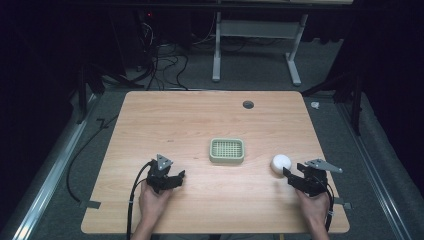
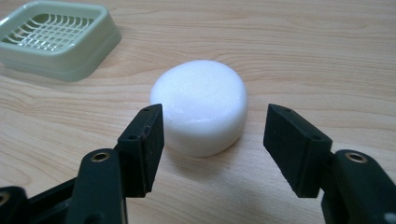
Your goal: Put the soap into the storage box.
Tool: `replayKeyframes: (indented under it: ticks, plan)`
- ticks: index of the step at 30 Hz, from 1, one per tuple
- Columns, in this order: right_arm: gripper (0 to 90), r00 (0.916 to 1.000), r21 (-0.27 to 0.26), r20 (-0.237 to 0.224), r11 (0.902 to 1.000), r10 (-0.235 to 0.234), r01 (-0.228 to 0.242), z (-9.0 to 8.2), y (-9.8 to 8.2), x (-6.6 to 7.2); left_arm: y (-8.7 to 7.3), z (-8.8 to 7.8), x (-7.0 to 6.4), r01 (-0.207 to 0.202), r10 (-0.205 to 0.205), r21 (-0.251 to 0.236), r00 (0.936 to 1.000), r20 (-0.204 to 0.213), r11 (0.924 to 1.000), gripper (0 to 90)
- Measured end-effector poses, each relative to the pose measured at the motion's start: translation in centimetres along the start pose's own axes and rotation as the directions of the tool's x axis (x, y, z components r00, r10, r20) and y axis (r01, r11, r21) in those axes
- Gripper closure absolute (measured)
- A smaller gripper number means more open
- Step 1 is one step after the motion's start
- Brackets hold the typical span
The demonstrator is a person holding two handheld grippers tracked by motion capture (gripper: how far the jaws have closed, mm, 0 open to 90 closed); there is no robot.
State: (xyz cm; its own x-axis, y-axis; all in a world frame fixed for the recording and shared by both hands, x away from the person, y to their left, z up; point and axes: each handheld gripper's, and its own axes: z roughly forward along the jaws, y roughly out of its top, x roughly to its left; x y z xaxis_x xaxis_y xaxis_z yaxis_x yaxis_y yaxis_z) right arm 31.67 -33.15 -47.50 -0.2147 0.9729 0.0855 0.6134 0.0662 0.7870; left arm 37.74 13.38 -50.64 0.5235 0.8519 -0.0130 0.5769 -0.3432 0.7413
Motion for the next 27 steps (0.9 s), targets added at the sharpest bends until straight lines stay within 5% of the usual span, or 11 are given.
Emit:
replayKeyframes:
  ticks: [8,12,27]
  plan:
    - [33.7,0.9998,-0.02,0.01,0.9997,0.016,-0.016,0.2,-0.8,-0.2,0.0,0.0,0.0,0.002,-0.002,-0.001,1.0,-0.002,1.0,28.5]
    - [31.0,0.9995,0.016,0.021,0.9996,-0.022,0.022,0.7,-0.9,-0.2,-0.1,-0.1,-0.1,0.006,-0.006,-0.001,1.0,-0.007,1.0,28.5]
    - [22.6,0.9989,0.044,0.02,0.9981,-0.043,0.042,1.8,-0.6,-0.1,-0.1,-0.1,-0.1,0.007,-0.007,-0.001,1.0,-0.007,1.0,28.5]
